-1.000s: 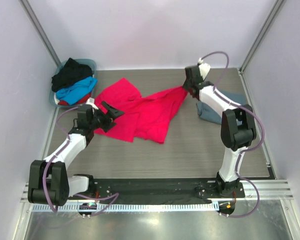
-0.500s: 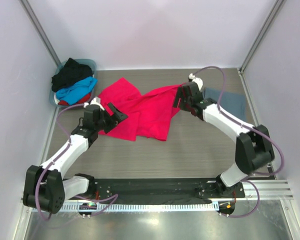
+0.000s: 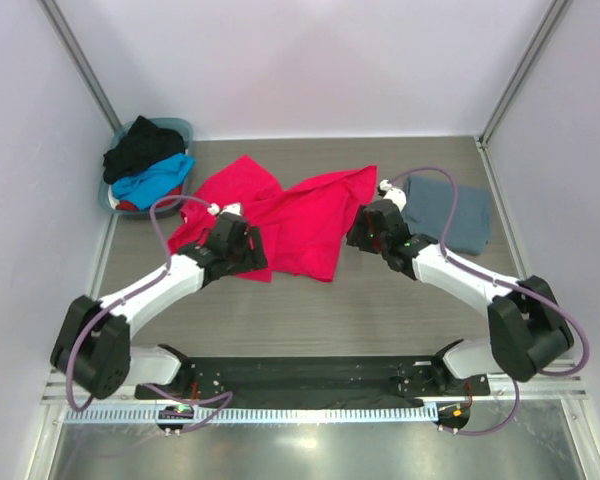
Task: Fold and stack the t-shirts
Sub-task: Flatten the tshirt out
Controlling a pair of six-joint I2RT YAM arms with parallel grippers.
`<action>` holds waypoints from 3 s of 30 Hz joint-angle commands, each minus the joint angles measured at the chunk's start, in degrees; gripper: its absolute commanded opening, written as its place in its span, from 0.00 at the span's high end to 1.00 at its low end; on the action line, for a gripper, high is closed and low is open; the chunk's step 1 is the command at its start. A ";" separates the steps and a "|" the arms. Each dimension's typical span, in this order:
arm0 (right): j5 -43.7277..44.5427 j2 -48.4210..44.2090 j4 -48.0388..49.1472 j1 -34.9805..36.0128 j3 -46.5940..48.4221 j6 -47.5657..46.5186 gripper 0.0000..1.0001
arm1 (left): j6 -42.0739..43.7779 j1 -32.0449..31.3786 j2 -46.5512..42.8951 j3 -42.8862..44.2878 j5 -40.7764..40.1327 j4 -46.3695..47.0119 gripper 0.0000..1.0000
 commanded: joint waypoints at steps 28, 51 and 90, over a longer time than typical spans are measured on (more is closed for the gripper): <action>-8.53 10.98 2.79 0.00 5.66 0.11 0.46 | 7.36 -6.52 21.54 14.20 -8.33 -9.43 0.27; -7.56 26.89 1.03 0.17 14.01 -1.65 0.62 | 6.57 -9.07 24.62 16.75 -16.50 -13.12 0.79; 5.45 9.85 -3.63 -2.29 8.56 -1.65 0.99 | 10.17 -21.45 29.70 25.87 -13.51 -7.49 0.38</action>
